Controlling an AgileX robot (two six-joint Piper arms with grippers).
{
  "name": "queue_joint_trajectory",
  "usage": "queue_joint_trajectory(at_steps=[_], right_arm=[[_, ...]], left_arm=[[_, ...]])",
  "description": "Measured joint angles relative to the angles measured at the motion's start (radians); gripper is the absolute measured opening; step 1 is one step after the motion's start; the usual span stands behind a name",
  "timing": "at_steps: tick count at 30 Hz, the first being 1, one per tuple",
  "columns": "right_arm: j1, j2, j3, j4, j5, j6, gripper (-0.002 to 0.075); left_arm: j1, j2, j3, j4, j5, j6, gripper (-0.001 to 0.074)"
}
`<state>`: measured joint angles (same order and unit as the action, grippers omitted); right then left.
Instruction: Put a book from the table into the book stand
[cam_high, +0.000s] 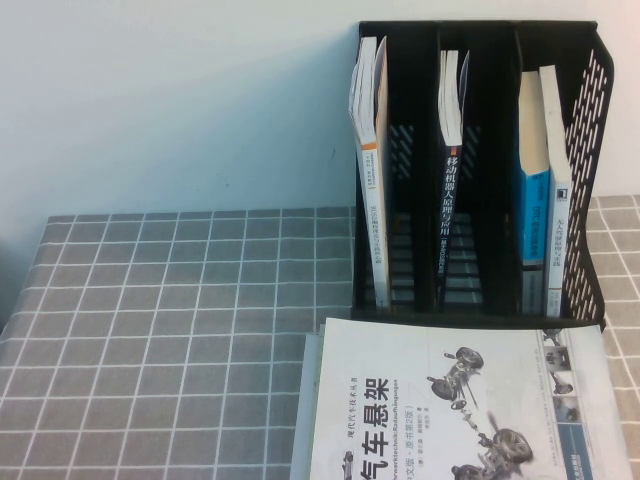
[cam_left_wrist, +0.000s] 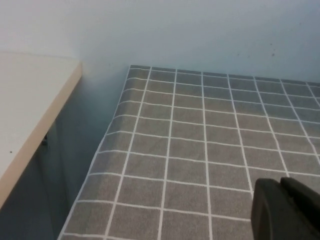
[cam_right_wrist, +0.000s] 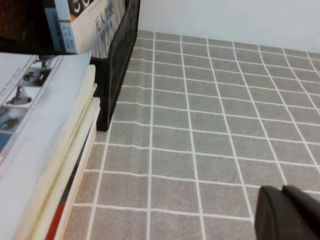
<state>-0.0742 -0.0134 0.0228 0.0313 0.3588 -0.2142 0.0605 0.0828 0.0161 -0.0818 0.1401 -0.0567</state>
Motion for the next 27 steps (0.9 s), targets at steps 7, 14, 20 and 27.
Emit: queue_joint_trajectory(at_steps=[7,14,20,27], right_arm=[[0.0,0.0,0.0,0.0,0.0,0.0,-0.0003],[0.0,0.0,0.0,0.0,0.0,0.0,-0.0003],[0.0,0.0,0.0,0.0,0.0,0.0,-0.0003],[0.0,0.0,0.0,0.0,0.0,0.0,-0.0003]], left_arm=[[0.0,-0.007,0.004,-0.082,0.065,0.089,-0.0003],[0.0,-0.068,0.004,-0.071,0.163,0.118,-0.0003],[0.0,-0.084,0.002,-0.071,0.169,0.118,-0.0003],[-0.062,-0.092,0.002,-0.071,0.175,0.123,-0.0003]])
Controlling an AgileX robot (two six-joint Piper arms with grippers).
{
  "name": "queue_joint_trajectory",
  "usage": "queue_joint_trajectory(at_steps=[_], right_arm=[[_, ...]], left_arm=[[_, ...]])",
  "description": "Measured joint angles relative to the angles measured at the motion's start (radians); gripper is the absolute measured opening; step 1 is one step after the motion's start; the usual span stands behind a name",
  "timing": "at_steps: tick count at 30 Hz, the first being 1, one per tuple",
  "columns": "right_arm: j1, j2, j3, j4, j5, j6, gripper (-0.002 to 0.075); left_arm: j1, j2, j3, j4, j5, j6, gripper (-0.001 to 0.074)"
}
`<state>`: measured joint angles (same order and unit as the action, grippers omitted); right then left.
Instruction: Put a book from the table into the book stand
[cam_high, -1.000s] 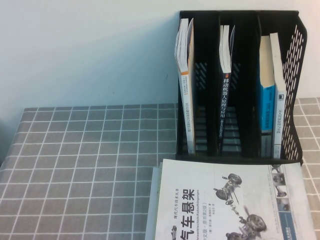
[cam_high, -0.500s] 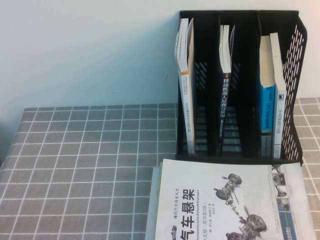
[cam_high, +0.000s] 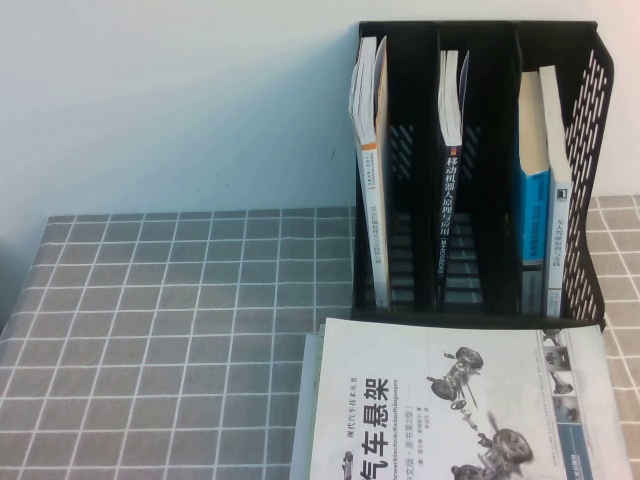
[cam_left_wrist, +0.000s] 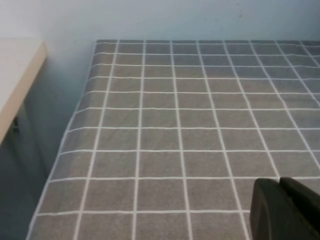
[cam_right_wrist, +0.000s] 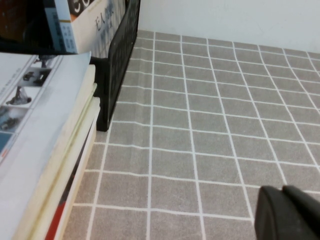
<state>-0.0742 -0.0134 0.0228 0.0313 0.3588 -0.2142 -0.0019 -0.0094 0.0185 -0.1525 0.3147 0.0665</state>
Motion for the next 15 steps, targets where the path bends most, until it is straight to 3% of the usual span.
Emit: queue_joint_trajectory(at_steps=[15], right_arm=[[0.0,0.0,0.0,0.0,0.0,0.0,-0.0003]], left_arm=[[-0.037,-0.001,-0.002,0.0,0.005,0.0,-0.0003]])
